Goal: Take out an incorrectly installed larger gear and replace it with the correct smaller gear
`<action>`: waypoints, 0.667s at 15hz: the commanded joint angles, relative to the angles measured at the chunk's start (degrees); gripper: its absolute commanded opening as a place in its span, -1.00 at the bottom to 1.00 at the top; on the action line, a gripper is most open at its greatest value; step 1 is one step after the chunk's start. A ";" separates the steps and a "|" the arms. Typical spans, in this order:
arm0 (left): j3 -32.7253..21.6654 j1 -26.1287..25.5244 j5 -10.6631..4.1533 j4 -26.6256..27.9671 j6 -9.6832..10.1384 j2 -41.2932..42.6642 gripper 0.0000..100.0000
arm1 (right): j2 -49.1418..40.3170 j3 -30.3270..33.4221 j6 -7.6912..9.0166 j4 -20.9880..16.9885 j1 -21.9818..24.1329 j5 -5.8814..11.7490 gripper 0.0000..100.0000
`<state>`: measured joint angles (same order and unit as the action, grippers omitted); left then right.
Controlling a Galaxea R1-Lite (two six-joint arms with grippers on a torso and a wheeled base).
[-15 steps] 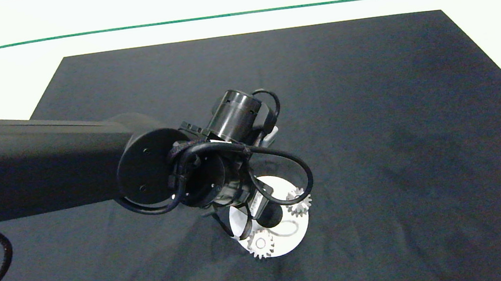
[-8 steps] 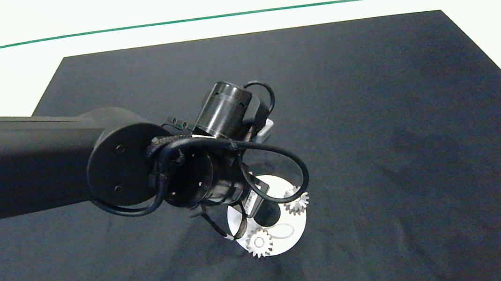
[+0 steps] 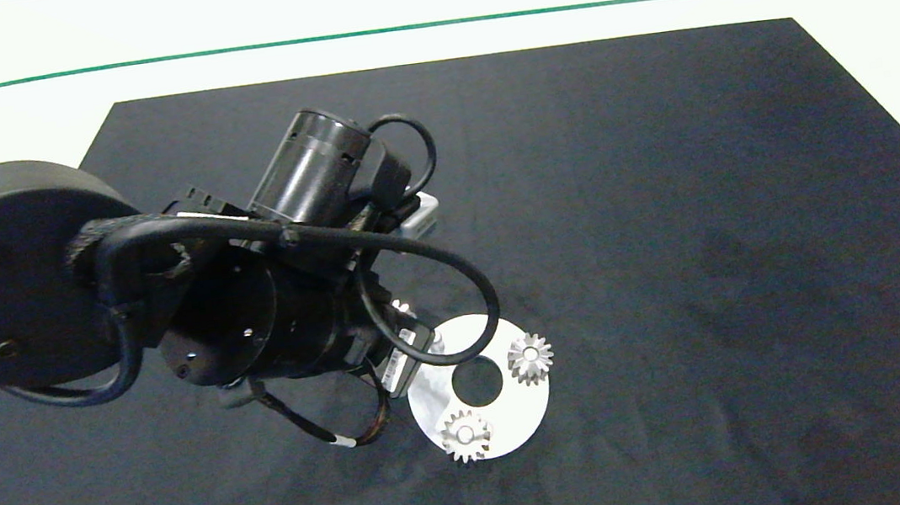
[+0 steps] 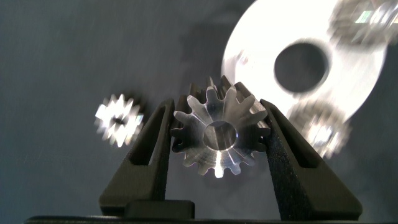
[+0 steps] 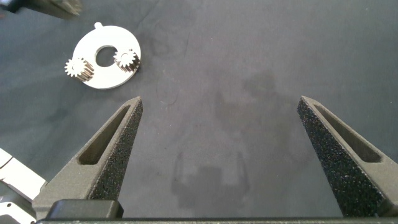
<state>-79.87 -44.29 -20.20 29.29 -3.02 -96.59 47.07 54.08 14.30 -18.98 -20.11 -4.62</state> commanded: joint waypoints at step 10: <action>32.50 10.10 0.34 -14.18 0.30 15.29 -1.00 | 0.04 -0.11 0.20 -0.09 -0.01 -0.04 1.00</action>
<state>-48.65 -34.69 -19.81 15.04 -2.74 -82.05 47.07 53.97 14.36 -18.96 -20.11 -4.62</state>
